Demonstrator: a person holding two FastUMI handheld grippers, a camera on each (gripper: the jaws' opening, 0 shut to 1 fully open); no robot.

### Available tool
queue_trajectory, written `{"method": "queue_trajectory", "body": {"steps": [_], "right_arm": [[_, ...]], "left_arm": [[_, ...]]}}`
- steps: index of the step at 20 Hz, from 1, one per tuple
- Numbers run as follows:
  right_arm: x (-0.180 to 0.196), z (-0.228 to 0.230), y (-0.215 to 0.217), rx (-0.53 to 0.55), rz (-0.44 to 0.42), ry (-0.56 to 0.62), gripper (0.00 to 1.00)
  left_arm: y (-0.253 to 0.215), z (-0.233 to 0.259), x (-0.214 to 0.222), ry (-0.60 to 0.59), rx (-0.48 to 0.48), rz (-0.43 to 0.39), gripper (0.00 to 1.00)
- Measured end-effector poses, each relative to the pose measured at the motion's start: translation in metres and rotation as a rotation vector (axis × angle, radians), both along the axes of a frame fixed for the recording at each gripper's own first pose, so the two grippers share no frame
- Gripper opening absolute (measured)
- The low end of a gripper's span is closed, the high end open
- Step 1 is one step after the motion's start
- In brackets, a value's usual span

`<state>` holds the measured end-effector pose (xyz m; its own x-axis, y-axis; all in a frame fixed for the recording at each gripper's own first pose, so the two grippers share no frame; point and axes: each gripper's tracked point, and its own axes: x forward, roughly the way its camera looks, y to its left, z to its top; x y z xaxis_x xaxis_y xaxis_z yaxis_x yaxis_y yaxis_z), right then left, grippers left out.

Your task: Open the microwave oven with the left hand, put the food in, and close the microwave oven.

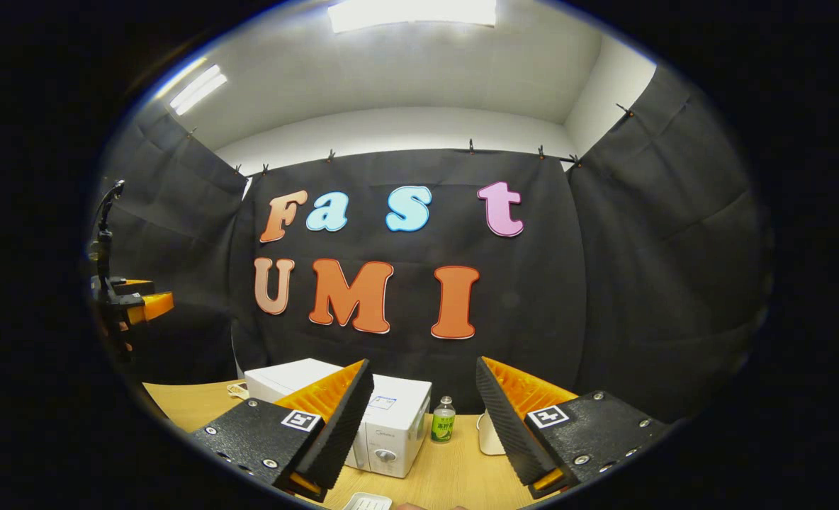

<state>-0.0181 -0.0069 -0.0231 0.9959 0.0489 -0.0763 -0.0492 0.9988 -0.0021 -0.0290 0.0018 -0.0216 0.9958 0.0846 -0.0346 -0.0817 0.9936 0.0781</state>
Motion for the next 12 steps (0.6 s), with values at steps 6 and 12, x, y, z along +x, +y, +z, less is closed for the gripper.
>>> {"method": "queue_trajectory", "body": {"steps": [6,12], "right_arm": [[-0.004,0.007,0.009,-0.019,0.025,-0.021,0.9],[-0.003,0.006,0.009,-0.024,0.027,-0.023,0.91]], "left_arm": [[-0.006,0.001,-0.006,-0.009,0.032,-0.007,1.0],[-0.006,0.001,-0.004,-0.01,0.025,-0.002,1.0]]}}
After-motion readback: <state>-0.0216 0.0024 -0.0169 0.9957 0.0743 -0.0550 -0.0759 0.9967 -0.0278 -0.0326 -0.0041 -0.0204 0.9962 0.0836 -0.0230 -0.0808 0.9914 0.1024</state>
